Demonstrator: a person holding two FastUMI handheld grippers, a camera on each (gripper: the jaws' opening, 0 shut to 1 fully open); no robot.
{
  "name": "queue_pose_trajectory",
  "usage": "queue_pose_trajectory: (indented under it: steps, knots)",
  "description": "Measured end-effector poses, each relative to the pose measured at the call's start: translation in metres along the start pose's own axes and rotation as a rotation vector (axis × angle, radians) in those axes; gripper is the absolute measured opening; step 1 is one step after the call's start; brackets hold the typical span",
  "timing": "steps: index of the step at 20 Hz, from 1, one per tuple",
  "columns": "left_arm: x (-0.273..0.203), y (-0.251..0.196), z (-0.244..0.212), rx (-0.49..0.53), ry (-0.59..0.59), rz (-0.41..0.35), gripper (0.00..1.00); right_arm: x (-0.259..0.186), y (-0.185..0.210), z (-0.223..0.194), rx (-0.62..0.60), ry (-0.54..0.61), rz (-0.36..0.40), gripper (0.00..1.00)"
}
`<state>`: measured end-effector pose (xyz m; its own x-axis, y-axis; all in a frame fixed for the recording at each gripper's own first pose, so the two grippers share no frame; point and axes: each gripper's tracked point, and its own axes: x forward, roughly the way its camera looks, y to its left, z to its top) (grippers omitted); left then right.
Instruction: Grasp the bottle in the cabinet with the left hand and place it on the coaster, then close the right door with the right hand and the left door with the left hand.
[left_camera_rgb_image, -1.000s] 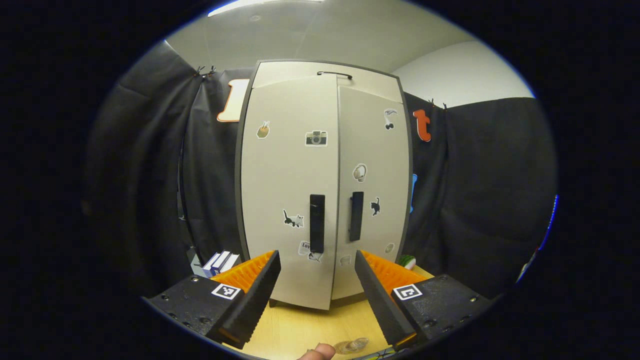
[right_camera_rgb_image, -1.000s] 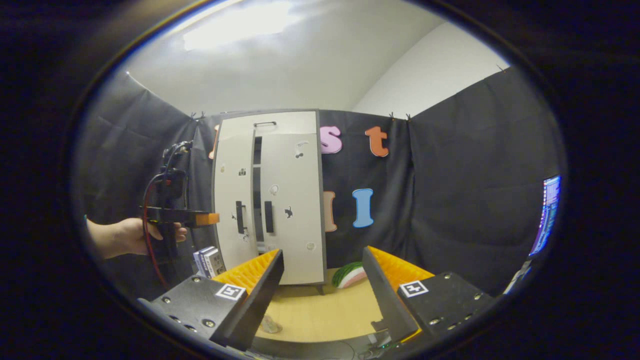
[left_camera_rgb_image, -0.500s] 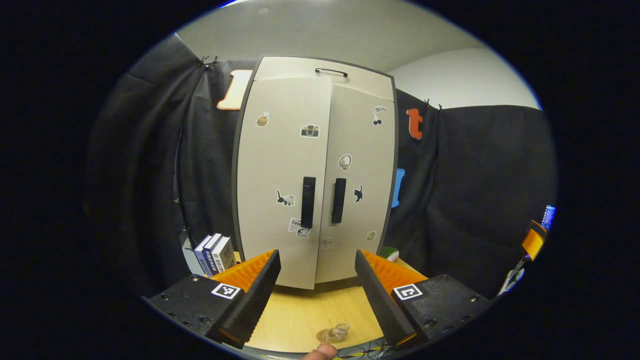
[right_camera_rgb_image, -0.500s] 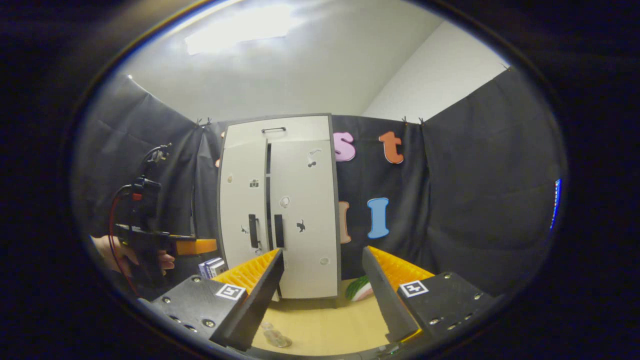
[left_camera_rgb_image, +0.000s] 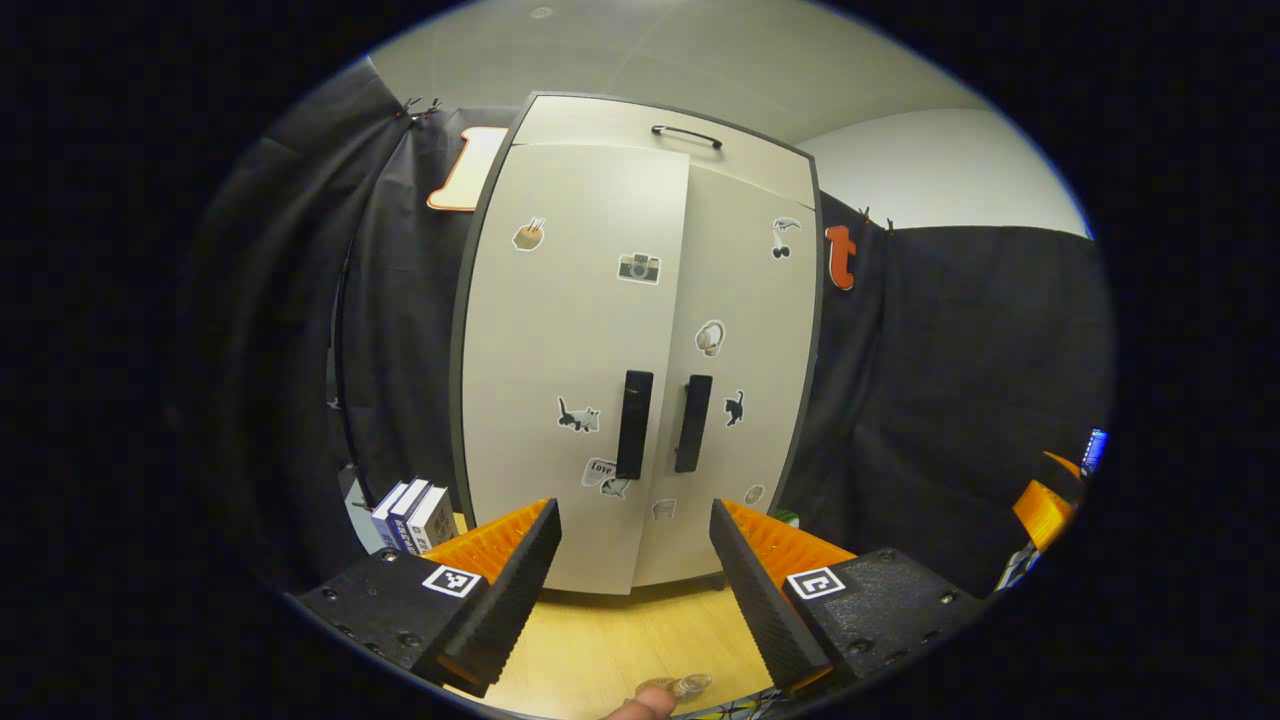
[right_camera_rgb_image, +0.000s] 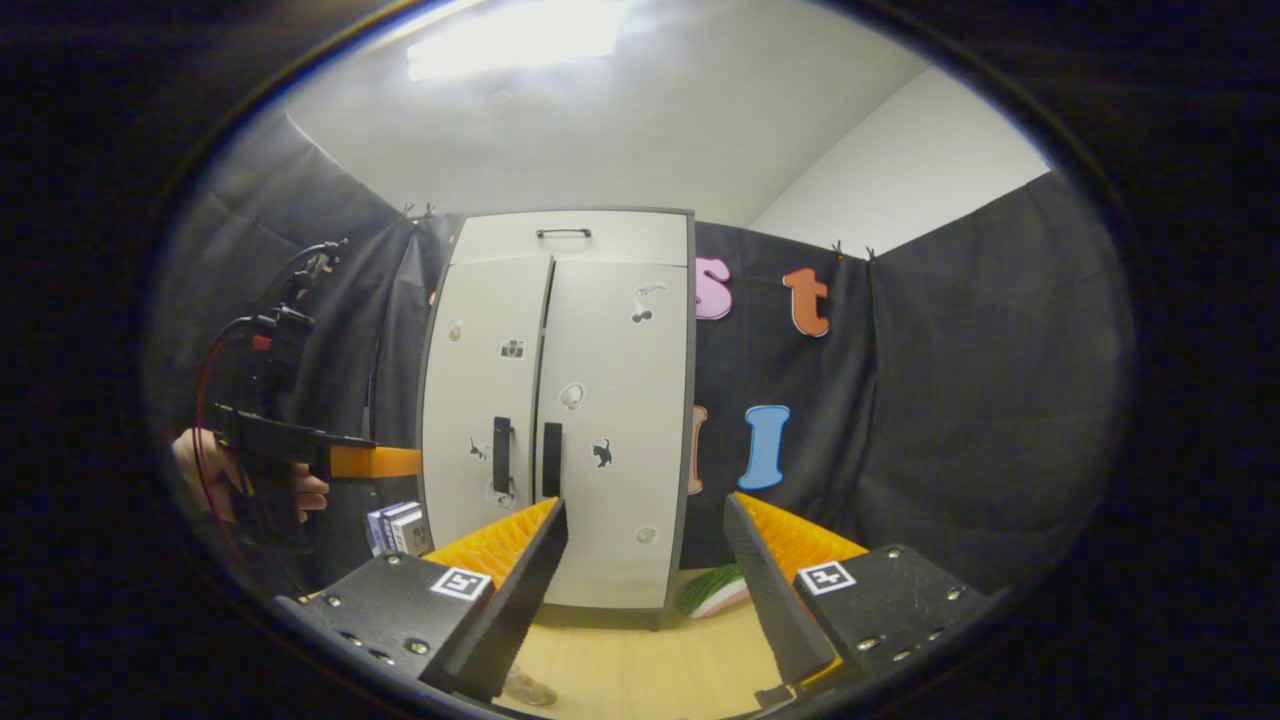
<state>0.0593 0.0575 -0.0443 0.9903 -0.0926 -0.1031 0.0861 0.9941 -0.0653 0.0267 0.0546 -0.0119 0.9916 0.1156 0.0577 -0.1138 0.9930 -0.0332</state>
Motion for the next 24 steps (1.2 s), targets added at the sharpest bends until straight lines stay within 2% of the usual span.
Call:
queue_pose_trajectory:
  steps: [2, 6, 7, 8, 11, 17, 18, 19, 20, 24]
  knots:
    - [0.002, -0.003, -0.001, 0.014, -0.002, -0.006, 0.95, 0.010, 0.000, 0.001, 0.002, 0.000, -0.005, 0.96]
    - [0.002, -0.021, -0.005, 0.001, -0.035, -0.033, 0.95, 0.030, -0.008, -0.008, -0.005, 0.033, -0.012, 0.94]
    - [0.000, -0.024, -0.008, 0.006, -0.033, -0.028, 0.91, 0.033, -0.012, -0.009, -0.007, 0.039, -0.015, 0.96]
    - [0.000, -0.029, -0.011, 0.010, -0.028, -0.025, 0.95, 0.034, -0.013, -0.010, -0.007, 0.039, -0.016, 0.96]
    - [0.004, -0.047, -0.021, 0.033, -0.011, -0.011, 0.95, 0.042, -0.022, -0.007, 0.041, 0.027, 0.016, 0.96]
    - [0.022, -0.093, -0.019, 0.080, -0.051, 0.017, 0.95, 0.057, -0.074, -0.002, 0.041, -0.007, 0.023, 0.96]
    - [0.025, -0.100, -0.019, 0.093, -0.050, 0.021, 0.91, 0.060, -0.081, -0.003, 0.045, -0.011, 0.023, 0.94]
    - [0.029, -0.107, -0.019, 0.097, -0.058, 0.022, 0.91, 0.063, -0.088, -0.003, 0.051, -0.016, 0.027, 0.96]
    - [0.033, -0.116, -0.016, 0.094, -0.069, 0.016, 0.95, 0.065, -0.093, -0.003, 0.055, -0.019, 0.034, 0.96]
    - [0.043, -0.138, -0.009, 0.105, -0.106, 0.037, 0.95, 0.077, -0.117, 0.000, 0.059, -0.032, 0.048, 0.96]
